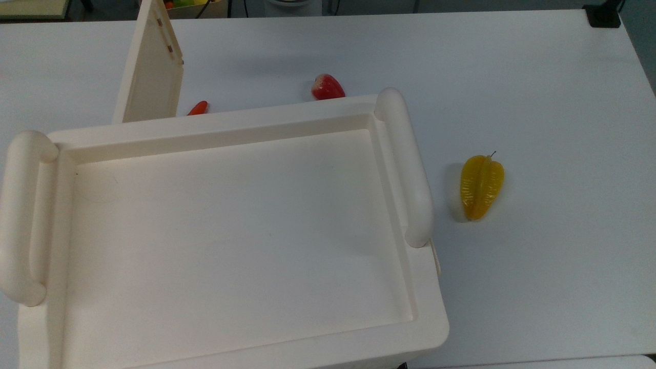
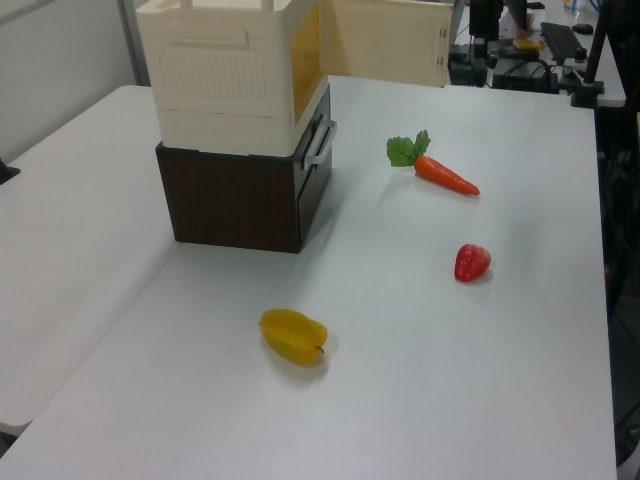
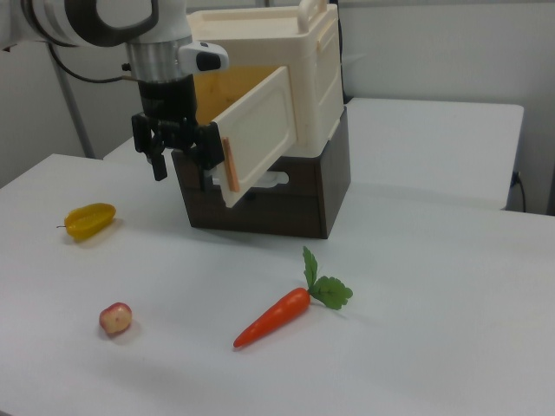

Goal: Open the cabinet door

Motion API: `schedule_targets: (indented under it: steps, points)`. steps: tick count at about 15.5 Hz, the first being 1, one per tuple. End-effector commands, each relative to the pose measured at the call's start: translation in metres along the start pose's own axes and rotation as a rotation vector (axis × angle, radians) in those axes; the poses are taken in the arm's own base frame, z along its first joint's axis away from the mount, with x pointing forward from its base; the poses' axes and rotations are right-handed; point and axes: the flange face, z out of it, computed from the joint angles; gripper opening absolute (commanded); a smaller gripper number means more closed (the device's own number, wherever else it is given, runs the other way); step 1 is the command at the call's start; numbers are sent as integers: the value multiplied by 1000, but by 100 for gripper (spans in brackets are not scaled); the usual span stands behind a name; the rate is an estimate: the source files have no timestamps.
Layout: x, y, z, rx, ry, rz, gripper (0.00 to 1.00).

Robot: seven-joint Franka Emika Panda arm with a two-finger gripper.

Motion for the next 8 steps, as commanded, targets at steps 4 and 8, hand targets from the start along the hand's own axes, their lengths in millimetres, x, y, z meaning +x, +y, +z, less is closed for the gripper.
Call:
schedule_targets:
  steps: [4,8]
  points:
    - [-7,-4,1,-15,-12,15,100]
    - [-7,0,0,-16,-9,23,100]
